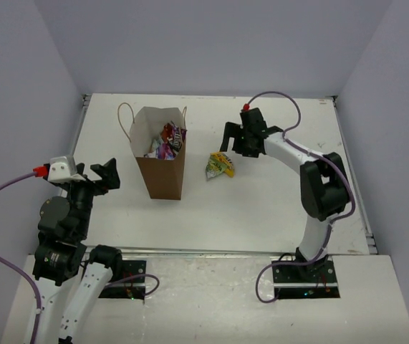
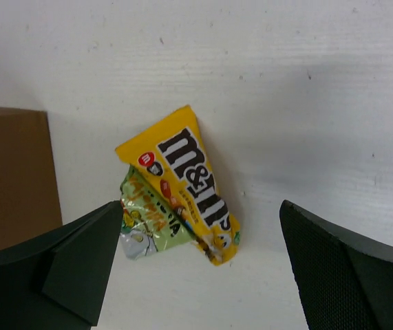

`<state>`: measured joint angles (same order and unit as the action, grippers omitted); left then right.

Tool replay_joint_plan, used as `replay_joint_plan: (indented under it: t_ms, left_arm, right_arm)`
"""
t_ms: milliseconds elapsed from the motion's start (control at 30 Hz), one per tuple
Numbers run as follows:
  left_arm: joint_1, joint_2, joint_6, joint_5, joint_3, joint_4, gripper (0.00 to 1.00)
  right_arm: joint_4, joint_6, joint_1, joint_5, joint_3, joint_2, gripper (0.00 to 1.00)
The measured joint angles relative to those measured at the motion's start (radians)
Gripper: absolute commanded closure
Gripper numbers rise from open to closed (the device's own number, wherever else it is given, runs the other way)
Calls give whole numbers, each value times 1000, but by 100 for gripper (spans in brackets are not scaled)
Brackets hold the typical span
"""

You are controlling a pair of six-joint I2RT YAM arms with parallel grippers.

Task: Place the snacks into the paper bag

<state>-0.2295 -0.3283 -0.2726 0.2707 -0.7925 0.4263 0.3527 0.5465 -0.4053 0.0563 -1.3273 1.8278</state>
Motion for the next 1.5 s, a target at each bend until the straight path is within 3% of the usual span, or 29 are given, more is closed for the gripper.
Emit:
replay_joint_plan:
  t_ms: [233, 400, 500, 600, 633, 733, 767, 967, 1100, 1200, 1367, 1500]
  left_arm:
    - [0, 0, 0, -6, 0, 0, 0]
    - [0, 0, 0, -6, 0, 0, 0]
    - [0, 0, 0, -6, 0, 0, 0]
    - [0, 0, 0, -6, 0, 0, 0]
    - [0, 1, 0, -6, 0, 0, 0]
    - [0, 1, 0, -7, 0, 0, 0]
    - [0, 2, 0, -8, 0, 0, 0]
    - [0, 3, 0, -15, 0, 0, 0]
    - [0, 3, 0, -21, 0, 0, 0]
    - [0, 3, 1, -24, 0, -1, 0]
    - [0, 3, 2, -25, 0, -1, 0]
    - [0, 4, 3, -24, 0, 0, 0]
  right_arm:
    - [77, -51, -8, -25, -157, 168, 1]
    - [107, -82, -47, -46, -161, 199, 1]
    - [111, -105, -87, -51, -149, 202, 10]
    - [132, -128, -128, -77, -152, 214, 31]
    - [146, -137, -140, -94, -157, 220, 54]
    - [185, -153, -166, -145, -180, 241, 93]
    - [190, -155, -172, -161, -184, 241, 99]
    - [189, -143, -185, -246, -108, 176, 100]
    - [276, -140, -208, -257, 42, -10, 100]
    - [369, -138, -269, -247, 57, -204, 100]
    - [435, -138, -406, -141, -168, -462, 100]
    - [451, -140, -459, -60, -457, -457, 100]
